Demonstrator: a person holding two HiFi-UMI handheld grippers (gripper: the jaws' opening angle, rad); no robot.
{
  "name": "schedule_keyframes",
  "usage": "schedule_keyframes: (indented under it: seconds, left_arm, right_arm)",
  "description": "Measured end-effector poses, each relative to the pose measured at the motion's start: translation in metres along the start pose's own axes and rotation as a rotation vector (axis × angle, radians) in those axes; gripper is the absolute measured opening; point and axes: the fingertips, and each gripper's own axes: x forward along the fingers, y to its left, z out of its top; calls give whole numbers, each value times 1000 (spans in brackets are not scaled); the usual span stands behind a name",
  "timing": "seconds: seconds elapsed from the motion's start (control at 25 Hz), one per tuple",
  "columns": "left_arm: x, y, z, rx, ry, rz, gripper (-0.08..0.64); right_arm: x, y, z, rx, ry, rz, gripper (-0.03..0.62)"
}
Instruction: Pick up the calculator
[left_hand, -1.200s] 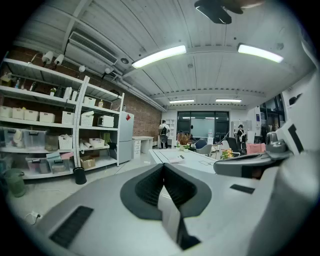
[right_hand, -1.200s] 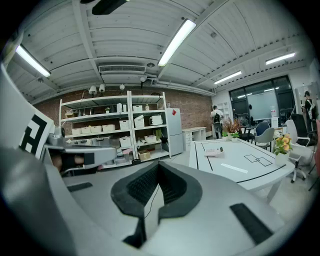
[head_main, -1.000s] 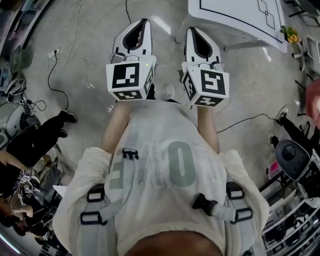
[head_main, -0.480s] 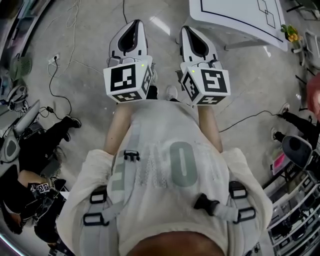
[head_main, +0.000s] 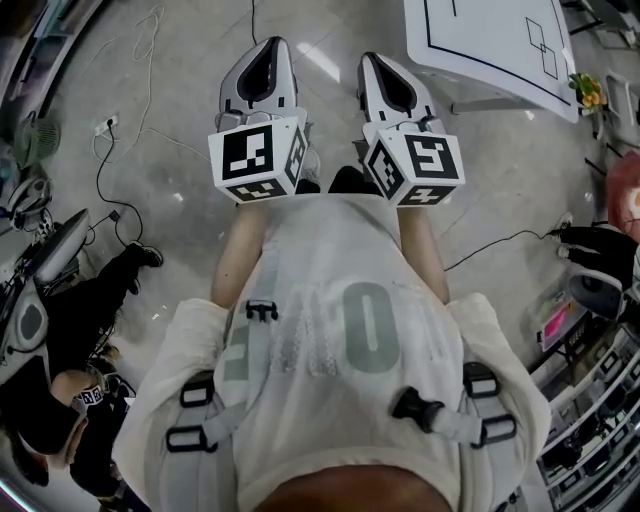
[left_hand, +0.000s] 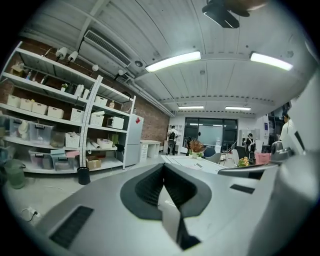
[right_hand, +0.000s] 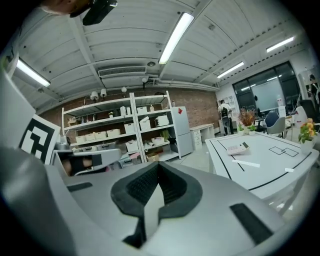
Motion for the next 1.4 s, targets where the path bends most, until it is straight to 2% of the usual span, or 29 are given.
schedule_keyframes:
  seconds: [0.08,0.2,0.28,0.52,0.64,0.76,1.0,1.4]
  left_arm:
    - [1,16,6,1,-20,9,21]
    - [8,33,11,52,-37,40,21]
    - [13,42,10,57,-36,52,21]
    - [33,70,15,47,-44,79,21]
    - [50,80,16,76,-47,87,21]
    - [74,95,25,127,-61,101,21]
    - [126,130,37,90,-58,152,21]
    - [252,137,51,81,-35,95,21]
  right_arm:
    - [7,3,3,-8,-3,-16,5]
    - [17,-4,5,-32,-4,-42,5]
    - [23,-8,7,-34,-7,-52,5]
    - [59,-4,21,-61,-47,-23,5]
    - [80,-8,27,-62,-71,-9,5]
    - [105,-19,36,-34,-95,-10,5]
    - [163,-33,58,-53,-105,21,5]
    - [279,-86,95,-68,-76,38,5]
